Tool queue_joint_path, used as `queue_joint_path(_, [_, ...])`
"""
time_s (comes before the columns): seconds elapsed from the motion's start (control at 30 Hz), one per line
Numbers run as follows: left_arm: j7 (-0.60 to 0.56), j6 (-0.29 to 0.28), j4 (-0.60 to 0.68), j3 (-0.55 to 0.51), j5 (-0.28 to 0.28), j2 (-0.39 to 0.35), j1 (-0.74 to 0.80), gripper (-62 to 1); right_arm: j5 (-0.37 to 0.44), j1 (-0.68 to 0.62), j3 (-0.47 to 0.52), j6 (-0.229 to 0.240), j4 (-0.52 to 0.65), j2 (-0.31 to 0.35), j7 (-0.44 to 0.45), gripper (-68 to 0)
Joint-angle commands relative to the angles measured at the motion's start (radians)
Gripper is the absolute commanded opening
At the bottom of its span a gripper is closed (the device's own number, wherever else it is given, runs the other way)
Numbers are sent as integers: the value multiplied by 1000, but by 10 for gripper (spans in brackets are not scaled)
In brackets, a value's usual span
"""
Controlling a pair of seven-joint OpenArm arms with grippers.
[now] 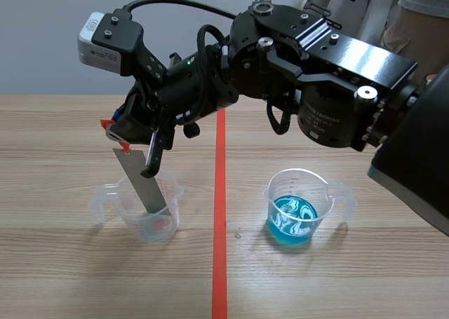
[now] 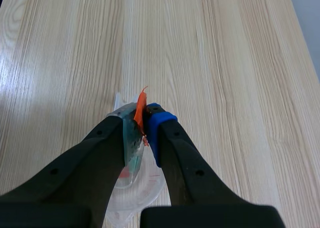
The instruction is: Do the redox reaction experiment
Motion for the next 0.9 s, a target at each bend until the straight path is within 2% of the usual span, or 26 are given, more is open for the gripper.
queue_joint_path(0.0, [-16, -1, 9, -1, -3, 5, -3, 14, -5, 22, 0, 8, 8, 0, -4, -669])
queue_joint_path(0.37, [-16, -1, 9, -1, -3, 5, -3, 14, -5, 23, 0, 8, 8, -9, -21, -657])
queue_joint_path(0.43, [-16, -1, 9, -1, -3, 5, -3, 14, -8, 23, 0, 8, 8, -16, -45, -580])
queue_joint_path(0.57, [-16, -1, 9, -1, -3, 5, -3, 14, -11, 23, 0, 8, 8, -31, -80, -322])
queue_joint_path(0.77, [-16, -1, 9, -1, -3, 5, -3, 14, -16, 23, -14, 8, 8, -50, -88, 3])
queue_joint_path(0.87, [-16, -1, 9, -1, -3, 5, -3, 14, -39, 23, -36, 8, 8, -56, -92, 4])
